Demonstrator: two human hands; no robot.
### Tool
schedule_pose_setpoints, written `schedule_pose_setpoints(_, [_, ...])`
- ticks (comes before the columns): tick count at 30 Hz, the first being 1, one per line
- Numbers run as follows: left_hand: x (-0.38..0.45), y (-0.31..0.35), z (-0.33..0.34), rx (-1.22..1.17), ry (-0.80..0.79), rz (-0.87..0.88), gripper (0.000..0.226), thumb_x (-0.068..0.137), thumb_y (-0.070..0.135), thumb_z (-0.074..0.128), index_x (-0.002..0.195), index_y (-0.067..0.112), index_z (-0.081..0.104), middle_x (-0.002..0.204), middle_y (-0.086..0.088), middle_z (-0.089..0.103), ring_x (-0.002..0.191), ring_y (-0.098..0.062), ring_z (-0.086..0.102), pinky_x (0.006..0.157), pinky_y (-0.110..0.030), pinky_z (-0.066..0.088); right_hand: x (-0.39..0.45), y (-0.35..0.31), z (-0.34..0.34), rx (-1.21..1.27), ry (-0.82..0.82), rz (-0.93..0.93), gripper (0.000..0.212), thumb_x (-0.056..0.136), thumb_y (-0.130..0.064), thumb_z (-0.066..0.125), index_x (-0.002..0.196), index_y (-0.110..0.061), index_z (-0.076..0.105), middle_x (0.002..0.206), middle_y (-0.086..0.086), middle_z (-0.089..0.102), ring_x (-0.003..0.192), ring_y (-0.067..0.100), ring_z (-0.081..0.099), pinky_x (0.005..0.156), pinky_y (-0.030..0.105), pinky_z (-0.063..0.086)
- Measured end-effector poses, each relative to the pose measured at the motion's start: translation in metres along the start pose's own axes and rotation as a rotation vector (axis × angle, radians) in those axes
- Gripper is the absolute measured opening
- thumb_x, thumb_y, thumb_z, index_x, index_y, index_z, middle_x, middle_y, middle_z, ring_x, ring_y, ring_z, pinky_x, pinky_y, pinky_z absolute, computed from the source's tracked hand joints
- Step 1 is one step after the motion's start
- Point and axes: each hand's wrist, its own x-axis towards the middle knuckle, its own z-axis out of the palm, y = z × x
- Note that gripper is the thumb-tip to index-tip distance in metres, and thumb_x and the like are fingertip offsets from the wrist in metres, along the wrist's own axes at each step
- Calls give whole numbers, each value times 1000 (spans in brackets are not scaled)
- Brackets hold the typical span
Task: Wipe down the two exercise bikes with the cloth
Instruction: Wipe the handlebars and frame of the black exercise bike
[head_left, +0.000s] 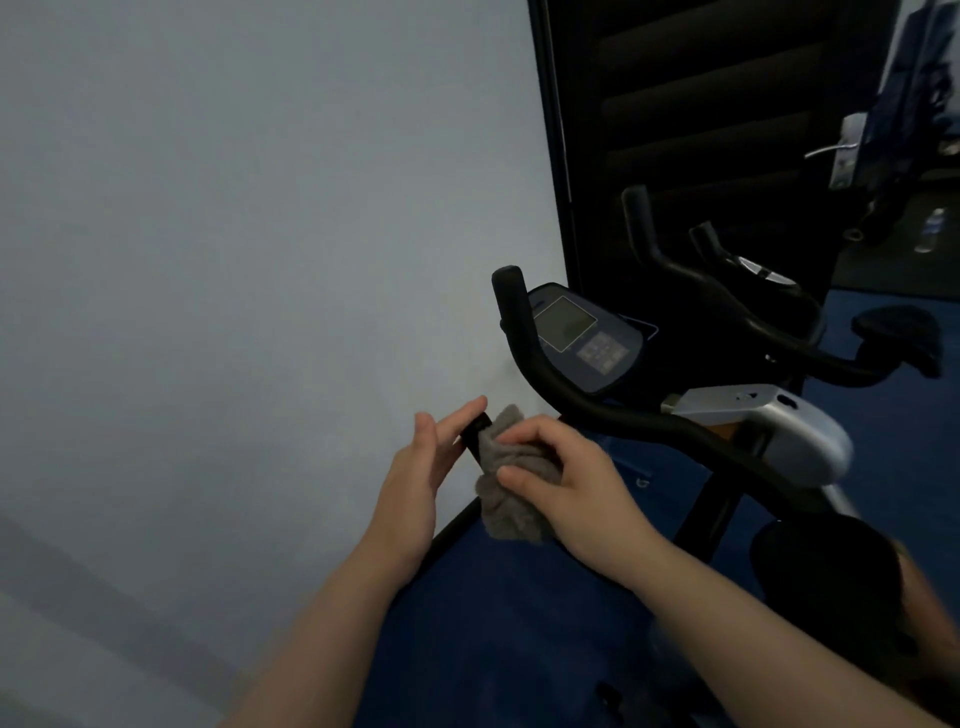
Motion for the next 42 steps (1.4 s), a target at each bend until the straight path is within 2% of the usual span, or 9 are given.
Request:
schedule_pose_setpoints(4, [-15, 7, -5, 25, 40, 66, 55, 98, 59, 26, 132, 30, 59, 135, 10, 60, 130, -3, 50, 114, -33, 36, 9, -18, -6, 182, -145, 59, 7, 93, -15, 64, 99, -13, 65, 86, -5, 72, 83, 7, 69, 70, 18, 51])
schedule_pose_setpoints(8, [-36, 4, -2, -116, 131, 115, 39, 94, 49, 43, 115, 28, 68, 120, 4, 68, 114, -10, 63, 91, -24, 53, 10, -21, -10, 207, -190, 141, 10, 95, -21, 62, 97, -11, 60, 78, 0, 73, 72, 9, 70, 60, 19, 51])
schedule_pose_setpoints(15, [-49, -12, 27, -102, 154, 11, 43, 83, 53, 62, 109, 20, 63, 96, 2, 71, 89, -16, 69, 75, -27, 57, 17, -11, -13, -162, -129, 30, 7, 88, -26, 70, 85, -29, 65, 82, -8, 68, 77, -2, 64, 65, 12, 47])
schedule_pose_setpoints(21, [-30, -9, 35, -20, 372, 47, 42, 73, 54, 61, 103, 25, 61, 83, 12, 67, 71, 3, 61, 59, -10, 48, 46, -4, -5, -199, 119, 69, 20, 84, -19, 74, 94, -23, 58, 102, -6, 56, 101, 11, 55, 89, 32, 49])
schedule_pose_setpoints(25, [-29, -17, 40, 35, 441, 55, 32, 87, 52, 46, 102, 27, 60, 97, 6, 64, 84, -1, 61, 68, -9, 46, 22, 8, 17, -323, 357, 16, 18, 88, -23, 69, 81, -33, 55, 92, -15, 55, 91, 6, 55, 77, 25, 49])
schedule_pose_setpoints(28, [-21, -15, 33, 144, 465, 111, 20, 98, 39, 40, 103, 32, 59, 105, 6, 59, 94, -1, 56, 76, -6, 42, 14, 7, 24, -193, 304, 154, 9, 99, -30, 49, 93, -31, 55, 84, -14, 62, 78, 5, 61, 62, 20, 47])
schedule_pose_setpoints(32, [-2, -9, 20, 182, 365, 150, 24, 104, 24, 39, 109, 24, 62, 110, 10, 63, 102, 3, 57, 82, -6, 41, 6, 1, 38, -461, 99, 139, 37, 94, -59, 40, 115, -30, 45, 95, -11, 61, 84, 7, 59, 64, 25, 44])
schedule_pose_setpoints(36, [11, -8, 9, 197, 215, 157, 34, 105, 18, 36, 108, 19, 70, 108, 5, 70, 102, -1, 62, 84, -8, 44, 26, -1, 39, -632, -65, 141, 43, 97, -50, 47, 121, -16, 38, 109, 4, 62, 93, 21, 61, 72, 36, 49])
schedule_pose_setpoints(42, [13, -18, 3, 171, 184, 181, 40, 105, 30, 32, 115, 19, 70, 113, 8, 70, 109, -3, 61, 91, -10, 43, 23, 5, 39, -716, -49, 110, 36, 99, -45, 48, 120, -17, 37, 109, 2, 61, 89, 21, 62, 67, 35, 48])
